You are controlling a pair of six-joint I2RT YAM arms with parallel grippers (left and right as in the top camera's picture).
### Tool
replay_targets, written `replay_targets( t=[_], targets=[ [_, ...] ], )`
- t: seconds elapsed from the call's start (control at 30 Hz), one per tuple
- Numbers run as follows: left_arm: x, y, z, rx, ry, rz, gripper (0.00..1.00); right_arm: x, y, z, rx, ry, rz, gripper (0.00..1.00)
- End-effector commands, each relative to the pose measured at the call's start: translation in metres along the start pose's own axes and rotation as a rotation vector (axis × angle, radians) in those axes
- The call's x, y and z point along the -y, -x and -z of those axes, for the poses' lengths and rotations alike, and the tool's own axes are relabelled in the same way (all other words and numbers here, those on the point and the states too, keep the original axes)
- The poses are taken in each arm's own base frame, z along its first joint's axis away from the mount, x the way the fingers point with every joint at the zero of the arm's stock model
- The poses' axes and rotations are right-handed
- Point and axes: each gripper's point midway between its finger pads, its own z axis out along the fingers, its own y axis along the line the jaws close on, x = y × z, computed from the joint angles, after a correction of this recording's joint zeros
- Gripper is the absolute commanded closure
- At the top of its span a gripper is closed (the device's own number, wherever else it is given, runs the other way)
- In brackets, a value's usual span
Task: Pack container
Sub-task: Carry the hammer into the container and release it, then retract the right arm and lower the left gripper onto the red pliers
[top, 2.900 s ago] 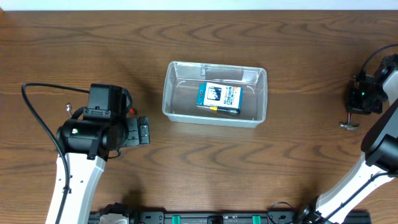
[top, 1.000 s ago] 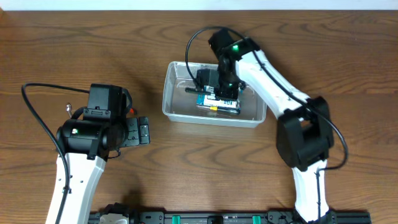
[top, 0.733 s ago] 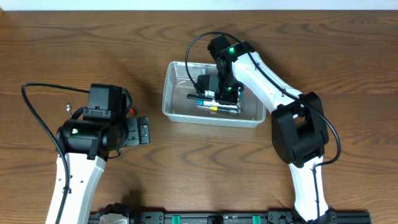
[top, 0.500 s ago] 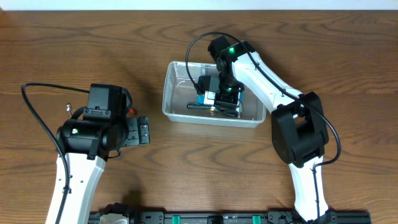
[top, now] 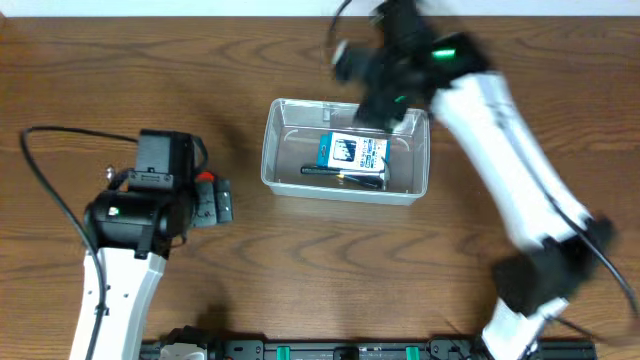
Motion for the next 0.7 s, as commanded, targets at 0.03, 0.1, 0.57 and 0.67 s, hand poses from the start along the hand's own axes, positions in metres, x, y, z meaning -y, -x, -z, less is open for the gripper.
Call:
replay_targets(
  t=[0.03,0.1,0.57,0.67],
  targets=[
    [-0.028,0.036,0.013,0.063,0.077,0.322,0.02,0.082,-0.057,0.083,0.039,-0.25,-0.48,0.01],
    [-0.037,0.037,-0.002,0.023,0.105,0.419,0.02,0.103,-0.09,0.098,0.024,-0.297,-0.657,0.01],
    [-0.047,0.015,-0.139,-0.377,0.096,0.367,0.02,0.116,-0.216,0.095,-0.118,-0.189,-1.023,0.01],
    [-0.043,0.014,-0.159,-0.405,0.062,0.306,0.02,0.117,-0.215,0.094,-0.115,-0.193,-1.021,0.01]
  ],
)
